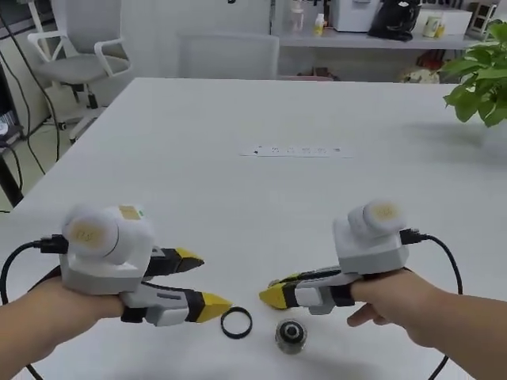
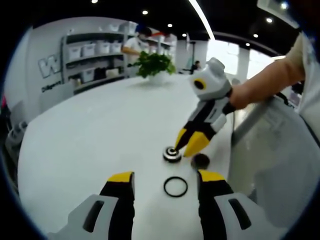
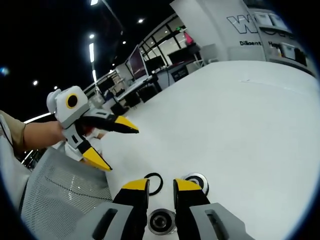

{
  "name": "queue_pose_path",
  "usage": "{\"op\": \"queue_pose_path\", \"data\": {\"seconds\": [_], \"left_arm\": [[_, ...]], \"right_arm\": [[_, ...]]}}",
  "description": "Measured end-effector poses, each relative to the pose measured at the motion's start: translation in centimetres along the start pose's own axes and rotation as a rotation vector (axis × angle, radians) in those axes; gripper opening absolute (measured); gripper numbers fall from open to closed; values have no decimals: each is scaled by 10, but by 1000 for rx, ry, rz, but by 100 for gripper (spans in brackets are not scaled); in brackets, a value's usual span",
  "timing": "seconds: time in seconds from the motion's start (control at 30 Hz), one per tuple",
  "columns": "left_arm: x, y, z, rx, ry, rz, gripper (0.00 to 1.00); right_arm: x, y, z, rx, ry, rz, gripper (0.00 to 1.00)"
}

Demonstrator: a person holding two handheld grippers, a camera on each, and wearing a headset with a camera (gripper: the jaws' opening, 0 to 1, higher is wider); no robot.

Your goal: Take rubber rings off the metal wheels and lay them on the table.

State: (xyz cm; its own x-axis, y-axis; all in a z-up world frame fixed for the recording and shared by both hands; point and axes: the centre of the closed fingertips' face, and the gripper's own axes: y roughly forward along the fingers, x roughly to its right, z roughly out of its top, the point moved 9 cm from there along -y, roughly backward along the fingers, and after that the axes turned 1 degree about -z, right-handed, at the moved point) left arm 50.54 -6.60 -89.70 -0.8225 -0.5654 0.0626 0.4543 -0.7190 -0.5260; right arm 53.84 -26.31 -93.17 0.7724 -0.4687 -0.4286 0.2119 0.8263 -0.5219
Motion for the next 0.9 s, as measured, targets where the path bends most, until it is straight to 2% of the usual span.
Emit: {"op": "queue_pose_path", "data": {"seconds": [0.03,0.3,0.4,0.67,0.9], "left_arm": [[-3,2,1,0,2,-3,51],[-3,19,8,-12,8,-26,51],[-5,26,8,-21,7,-31,50],[-8,40,8,-49,12,-50,50],[-7,51,9,-62,12,-69,49]], "right_arm": [[2,-3,0,3,-4,-7,17],[18,-20,-1,18,-31,-51,20],[26,-25,-4,5,-54,-79,21],[36,-27,-12,-27,-103,-101,21],[40,-22,-16,-50,-151,-88,22]]}}
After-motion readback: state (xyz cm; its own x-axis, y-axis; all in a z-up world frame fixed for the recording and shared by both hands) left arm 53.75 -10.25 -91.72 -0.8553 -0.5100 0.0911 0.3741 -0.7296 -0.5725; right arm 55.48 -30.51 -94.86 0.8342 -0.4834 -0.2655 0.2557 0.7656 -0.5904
